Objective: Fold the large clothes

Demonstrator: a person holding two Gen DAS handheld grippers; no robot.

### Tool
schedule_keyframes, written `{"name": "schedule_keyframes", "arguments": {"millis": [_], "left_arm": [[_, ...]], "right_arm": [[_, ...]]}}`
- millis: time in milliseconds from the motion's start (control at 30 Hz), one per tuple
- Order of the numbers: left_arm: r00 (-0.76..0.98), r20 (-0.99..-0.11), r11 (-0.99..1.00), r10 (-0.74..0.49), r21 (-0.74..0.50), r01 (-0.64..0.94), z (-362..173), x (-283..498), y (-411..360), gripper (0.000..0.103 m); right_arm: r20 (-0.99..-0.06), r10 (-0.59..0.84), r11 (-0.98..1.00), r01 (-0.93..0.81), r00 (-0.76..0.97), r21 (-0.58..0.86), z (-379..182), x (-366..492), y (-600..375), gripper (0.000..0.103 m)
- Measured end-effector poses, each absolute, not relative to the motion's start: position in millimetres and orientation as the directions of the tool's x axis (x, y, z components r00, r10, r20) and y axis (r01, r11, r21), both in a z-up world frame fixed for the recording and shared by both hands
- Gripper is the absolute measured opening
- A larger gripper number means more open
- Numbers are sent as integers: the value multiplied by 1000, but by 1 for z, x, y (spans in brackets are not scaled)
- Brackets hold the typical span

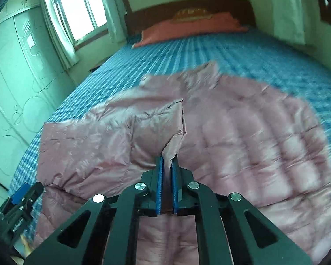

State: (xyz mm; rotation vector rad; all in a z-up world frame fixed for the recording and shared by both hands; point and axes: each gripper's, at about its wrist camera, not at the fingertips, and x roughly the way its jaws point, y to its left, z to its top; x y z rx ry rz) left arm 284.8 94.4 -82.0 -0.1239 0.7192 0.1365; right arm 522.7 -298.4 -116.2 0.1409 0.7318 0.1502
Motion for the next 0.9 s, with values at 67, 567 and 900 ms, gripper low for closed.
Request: {"name": "schedule_keyframes", "arguments": {"millis": [67,567,900], "left_arm": [[746,-662,984,79,-70,-166,-81,287,95,72],[720,-687,992,98,13,-122,-88,336,68,73],[663,-736,986,134,33,-163,-112,402,75,73]], "right_arm": [[-642,126,990,-53,756,132,-109,520,-320,7],[-726,26,981,122,687,150,-137,531,-443,11],[-665,28,987,85,746,137,-134,566,-408,35]]}}
